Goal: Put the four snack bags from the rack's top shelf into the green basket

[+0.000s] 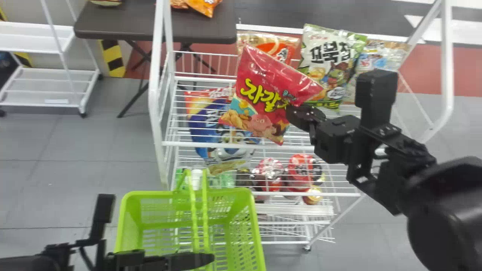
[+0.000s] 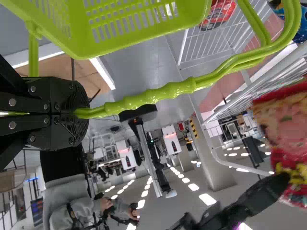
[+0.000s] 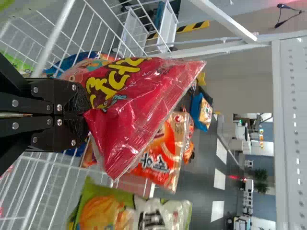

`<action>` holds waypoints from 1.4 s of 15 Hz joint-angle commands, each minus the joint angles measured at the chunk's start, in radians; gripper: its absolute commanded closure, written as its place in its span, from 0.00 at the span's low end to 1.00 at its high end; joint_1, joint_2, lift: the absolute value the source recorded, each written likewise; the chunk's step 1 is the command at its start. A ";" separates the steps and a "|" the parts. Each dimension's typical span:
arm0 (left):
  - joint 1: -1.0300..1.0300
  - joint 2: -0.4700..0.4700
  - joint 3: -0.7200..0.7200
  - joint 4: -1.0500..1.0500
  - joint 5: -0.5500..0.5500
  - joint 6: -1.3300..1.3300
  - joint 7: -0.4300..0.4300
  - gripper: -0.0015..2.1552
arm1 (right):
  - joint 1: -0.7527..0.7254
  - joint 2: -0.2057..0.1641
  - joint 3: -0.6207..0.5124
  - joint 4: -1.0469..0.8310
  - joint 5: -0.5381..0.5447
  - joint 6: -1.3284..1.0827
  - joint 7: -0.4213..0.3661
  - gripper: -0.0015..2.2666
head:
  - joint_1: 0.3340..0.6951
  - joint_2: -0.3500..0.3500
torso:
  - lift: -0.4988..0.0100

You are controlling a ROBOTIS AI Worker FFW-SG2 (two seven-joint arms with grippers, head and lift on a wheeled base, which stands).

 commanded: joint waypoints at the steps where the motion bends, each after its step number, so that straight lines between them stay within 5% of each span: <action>1: -0.007 -0.010 -0.006 -0.001 -0.015 0.007 0.003 0.99 | 0.122 -0.019 -0.124 -0.136 -0.074 0.119 0.000 0.86 | 1.00 0.19 | 0.98; 4: -0.008 -0.018 -0.007 -0.004 -0.019 0.010 0.003 0.98 | 0.243 -0.015 -0.274 -0.215 -0.210 0.260 0.018 0.86 | 1.00 0.05 | 0.98; 10: 0.004 -0.030 -0.027 -0.038 -0.032 0.035 0.006 0.98 | 0.329 0.145 -0.256 -0.143 -0.241 0.373 0.143 0.86 | 1.00 0.00 | 0.98; 16: 0.033 -0.030 -0.033 -0.079 -0.041 0.062 0.006 0.98 | 0.212 0.157 -0.120 0.206 -0.244 0.247 0.170 0.86 | 1.00 0.05 | 0.98; 21: 0.035 -0.028 -0.033 -0.087 -0.042 0.072 0.004 0.98 | 0.185 0.156 -0.044 0.301 -0.196 0.235 0.173 0.86 | 1.00 0.14 | 0.98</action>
